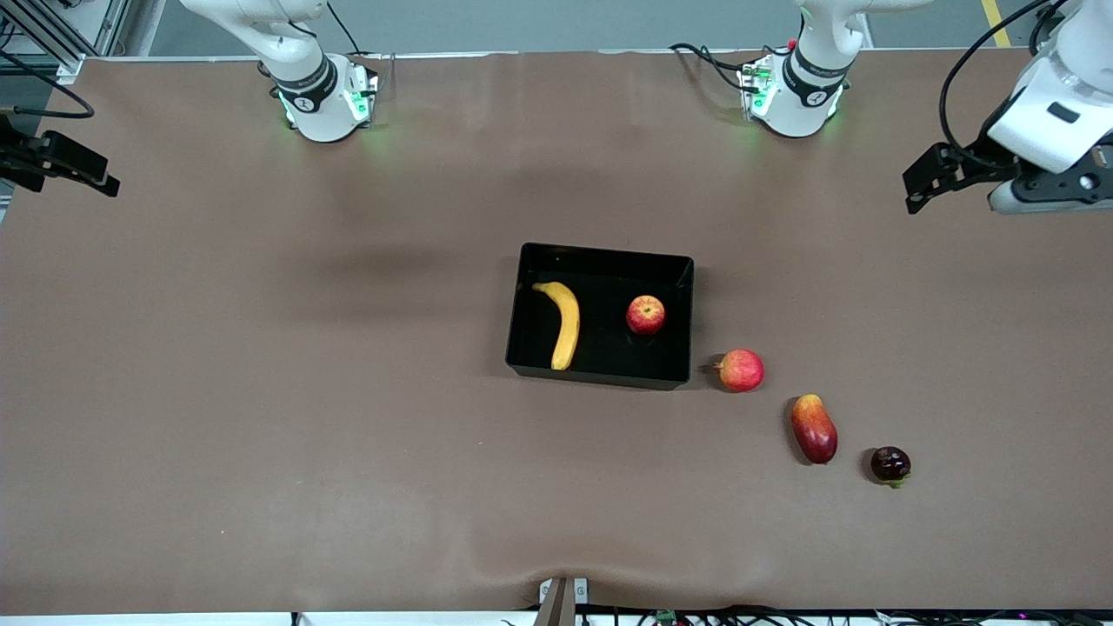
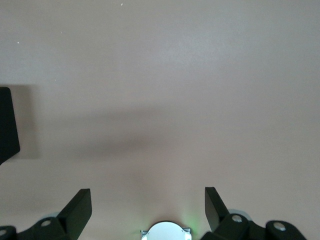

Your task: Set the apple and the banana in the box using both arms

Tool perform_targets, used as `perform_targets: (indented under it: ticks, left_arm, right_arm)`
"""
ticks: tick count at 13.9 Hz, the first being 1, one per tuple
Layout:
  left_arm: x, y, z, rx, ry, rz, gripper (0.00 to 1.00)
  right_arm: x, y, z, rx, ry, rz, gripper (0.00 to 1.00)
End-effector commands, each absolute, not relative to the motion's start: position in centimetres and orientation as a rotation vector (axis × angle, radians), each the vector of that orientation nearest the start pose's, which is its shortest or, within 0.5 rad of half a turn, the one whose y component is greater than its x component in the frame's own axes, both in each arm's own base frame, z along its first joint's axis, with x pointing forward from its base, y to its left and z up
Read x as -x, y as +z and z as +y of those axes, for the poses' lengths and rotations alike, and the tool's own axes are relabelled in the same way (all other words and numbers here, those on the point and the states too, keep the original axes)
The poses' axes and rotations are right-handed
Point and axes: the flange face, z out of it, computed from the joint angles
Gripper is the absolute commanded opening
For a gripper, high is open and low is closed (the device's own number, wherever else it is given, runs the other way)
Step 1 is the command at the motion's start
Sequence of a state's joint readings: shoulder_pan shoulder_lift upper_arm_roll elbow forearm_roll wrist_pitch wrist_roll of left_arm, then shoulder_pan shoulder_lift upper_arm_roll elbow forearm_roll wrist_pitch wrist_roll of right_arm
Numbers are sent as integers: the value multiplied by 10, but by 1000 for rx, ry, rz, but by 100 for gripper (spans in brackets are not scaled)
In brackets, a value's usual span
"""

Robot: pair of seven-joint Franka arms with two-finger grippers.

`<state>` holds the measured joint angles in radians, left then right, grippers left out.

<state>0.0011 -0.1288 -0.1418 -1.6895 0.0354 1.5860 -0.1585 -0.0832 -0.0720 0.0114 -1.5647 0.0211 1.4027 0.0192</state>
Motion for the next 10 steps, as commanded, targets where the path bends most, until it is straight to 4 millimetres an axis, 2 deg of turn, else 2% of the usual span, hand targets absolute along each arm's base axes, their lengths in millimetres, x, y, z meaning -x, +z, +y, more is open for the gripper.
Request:
perform_targets:
  ticks: [1,3,5,7,10]
  left_arm:
    - [-498,646,-59,3105,-70,-53,100]
    - [-499,649,-56,3119,-76,-4,100]
    - [-502,667,-56,3125,-114,6,100]
    - [-507,671,-49,3131,-81,-10,100]
    - [-514,673,-49,3137,-86,-23,100]
  right_arm:
    - [-512,653,-28,3114,124,120,100]
    - [-512,652,-28,3113,136,120,100]
    - [-512,651,-27,3113,138,120,100]
    - [-512,651,-25,3114,133,115,100]
    - [-513,651,-24,3114,138,113,100]
